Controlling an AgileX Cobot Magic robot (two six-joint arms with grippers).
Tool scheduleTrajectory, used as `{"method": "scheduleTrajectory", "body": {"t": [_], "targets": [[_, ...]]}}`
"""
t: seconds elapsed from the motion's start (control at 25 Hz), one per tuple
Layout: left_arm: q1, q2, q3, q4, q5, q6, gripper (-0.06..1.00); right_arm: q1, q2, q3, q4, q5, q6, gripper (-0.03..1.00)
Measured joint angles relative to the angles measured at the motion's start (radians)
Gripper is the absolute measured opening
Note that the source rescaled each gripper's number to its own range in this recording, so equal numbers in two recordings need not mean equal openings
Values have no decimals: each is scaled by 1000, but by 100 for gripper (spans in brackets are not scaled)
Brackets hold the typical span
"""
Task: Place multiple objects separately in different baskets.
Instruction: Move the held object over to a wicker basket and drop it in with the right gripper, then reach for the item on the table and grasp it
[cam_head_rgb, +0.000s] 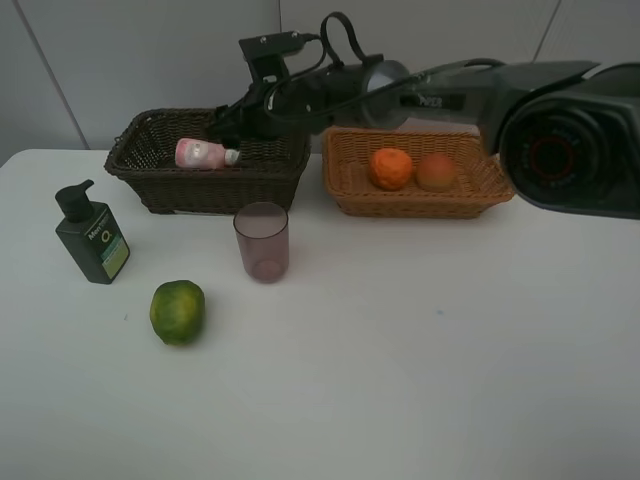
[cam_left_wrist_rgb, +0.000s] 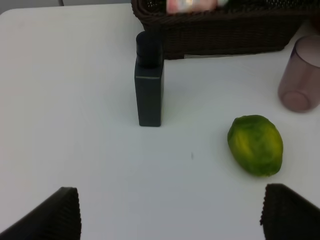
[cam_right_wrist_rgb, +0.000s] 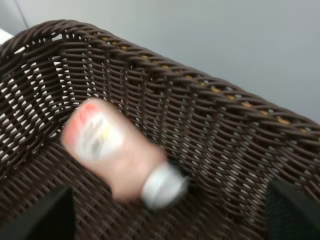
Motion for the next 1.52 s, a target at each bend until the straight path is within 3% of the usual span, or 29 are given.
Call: {"method": "scheduleTrajectory", "body": {"t": [0.2, 0.48, 0.72, 0.8, 0.92, 1.28, 1.52], "targets": [[0, 0, 0, 0, 0, 0, 94, 0, -69, 0, 0, 139, 0, 63], [0, 0, 0, 0, 0, 0, 94, -5, -170, 0, 6, 450, 0, 93], [0, 0, 0, 0, 0, 0, 94, -81, -246, 0, 61, 773, 0, 96], [0, 0, 0, 0, 0, 0, 94, -110, -286, 25, 62, 834, 0, 96], [0, 0, 0, 0, 0, 0, 94, -161, -372, 139, 68, 844, 26, 96], [0, 0, 0, 0, 0, 0, 94, -406, -722, 627, 73, 739, 93, 96], [0, 0, 0, 0, 0, 0, 94, -523, -1004, 825, 50, 731, 97, 96]]}}
